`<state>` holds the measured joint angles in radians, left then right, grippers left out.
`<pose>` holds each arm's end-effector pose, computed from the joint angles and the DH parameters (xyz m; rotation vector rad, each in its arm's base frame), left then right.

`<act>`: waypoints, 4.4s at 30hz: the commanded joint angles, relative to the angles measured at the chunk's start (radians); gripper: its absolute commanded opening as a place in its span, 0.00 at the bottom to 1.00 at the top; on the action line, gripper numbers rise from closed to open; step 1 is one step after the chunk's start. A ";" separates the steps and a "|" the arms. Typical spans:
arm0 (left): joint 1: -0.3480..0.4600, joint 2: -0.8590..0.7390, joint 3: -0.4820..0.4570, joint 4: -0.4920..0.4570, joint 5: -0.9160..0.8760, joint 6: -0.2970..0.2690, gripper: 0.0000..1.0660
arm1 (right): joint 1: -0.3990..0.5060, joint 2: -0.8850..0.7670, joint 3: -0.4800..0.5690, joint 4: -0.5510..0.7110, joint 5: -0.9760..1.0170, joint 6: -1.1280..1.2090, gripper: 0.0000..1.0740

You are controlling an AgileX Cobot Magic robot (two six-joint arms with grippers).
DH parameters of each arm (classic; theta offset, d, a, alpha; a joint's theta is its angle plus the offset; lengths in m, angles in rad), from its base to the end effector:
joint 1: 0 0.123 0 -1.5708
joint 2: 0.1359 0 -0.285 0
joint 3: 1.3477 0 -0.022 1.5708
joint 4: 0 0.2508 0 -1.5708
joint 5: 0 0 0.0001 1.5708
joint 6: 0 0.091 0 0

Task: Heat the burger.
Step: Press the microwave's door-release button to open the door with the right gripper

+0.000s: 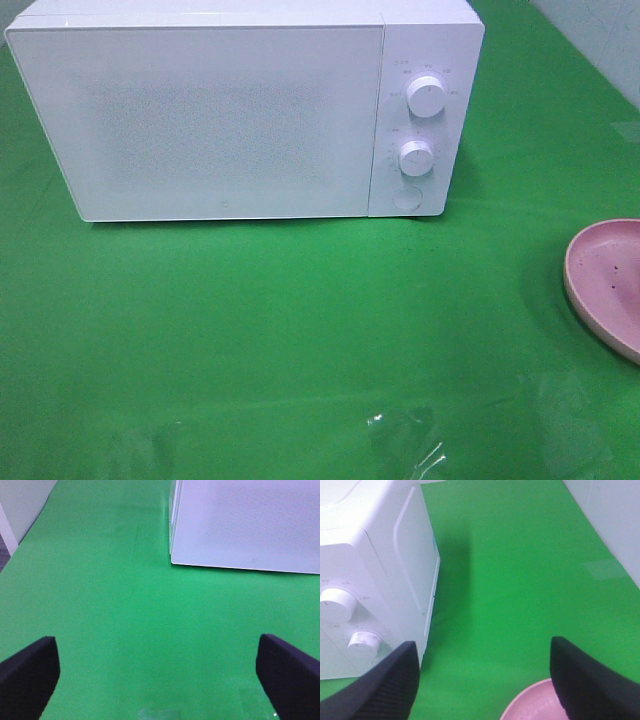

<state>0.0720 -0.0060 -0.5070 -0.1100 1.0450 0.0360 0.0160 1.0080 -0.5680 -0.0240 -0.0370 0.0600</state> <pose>-0.0056 -0.0091 0.2809 -0.0313 2.0111 -0.0622 0.2114 0.0035 0.2880 0.0183 1.8867 0.0364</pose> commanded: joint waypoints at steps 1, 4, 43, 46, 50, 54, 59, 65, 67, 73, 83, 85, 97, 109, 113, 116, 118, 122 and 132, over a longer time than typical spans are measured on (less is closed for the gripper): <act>0.000 -0.018 0.001 -0.003 -0.001 -0.001 0.95 | -0.004 0.021 0.006 0.000 -0.064 -0.002 0.66; 0.000 -0.018 0.001 -0.003 -0.001 -0.001 0.95 | -0.004 0.038 0.037 0.001 -0.139 -0.006 0.66; 0.000 -0.018 0.001 -0.003 -0.001 -0.001 0.95 | 0.117 0.081 0.253 0.256 -0.501 -0.149 0.66; 0.000 -0.018 0.001 -0.003 -0.001 -0.001 0.95 | 0.152 0.103 0.264 0.294 -0.544 -0.179 0.66; 0.000 -0.018 0.001 -0.003 -0.001 -0.001 0.95 | 0.276 0.177 0.265 0.436 -0.660 -0.275 0.66; 0.000 -0.018 0.001 -0.003 -0.001 -0.001 0.95 | 0.345 0.224 0.265 0.525 -0.738 -0.339 0.66; 0.000 -0.018 0.001 -0.003 -0.001 -0.001 0.95 | 0.476 0.313 0.264 0.684 -0.883 -0.420 0.66; 0.000 -0.018 0.001 -0.003 -0.001 -0.001 0.95 | 0.614 0.412 0.263 0.832 -1.046 -0.432 0.66; 0.000 -0.018 0.001 -0.003 -0.001 -0.001 0.95 | 0.651 0.448 0.262 0.861 -1.093 -0.432 0.66; 0.000 -0.018 0.001 -0.003 -0.001 -0.001 0.95 | 0.750 0.541 0.228 0.933 -1.181 -0.431 0.66; 0.000 -0.018 0.001 -0.003 -0.001 -0.001 0.95 | 0.799 0.684 0.161 0.942 -1.230 -0.358 0.66; 0.000 -0.018 0.001 -0.003 -0.001 -0.001 0.95 | 0.799 0.706 0.154 0.938 -1.230 -0.339 0.66; 0.000 -0.018 0.001 -0.003 -0.001 -0.001 0.95 | 0.799 0.787 0.089 0.907 -1.238 -0.309 0.66; 0.000 -0.018 0.001 -0.003 -0.001 0.000 0.95 | 0.799 0.820 0.075 0.865 -1.218 -0.109 0.65; 0.000 -0.018 0.001 -0.003 -0.001 0.000 0.95 | 0.799 0.820 0.075 0.865 -1.218 0.012 0.60; 0.000 -0.018 0.001 -0.003 -0.001 0.000 0.95 | 0.799 0.820 0.075 0.864 -1.216 0.204 0.51; 0.000 -0.018 0.001 -0.003 -0.001 0.000 0.95 | 0.799 0.820 0.075 0.863 -1.215 0.300 0.49; 0.000 -0.018 0.001 -0.003 -0.001 0.000 0.95 | 0.799 0.820 0.075 0.863 -1.215 0.477 0.35; 0.000 -0.018 0.001 -0.003 -0.001 0.000 0.95 | 0.799 0.820 0.075 0.813 -1.215 0.976 0.15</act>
<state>0.0720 -0.0060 -0.5070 -0.1100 1.0450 0.0360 0.8140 1.8260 -0.4830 0.8200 -1.2090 0.9130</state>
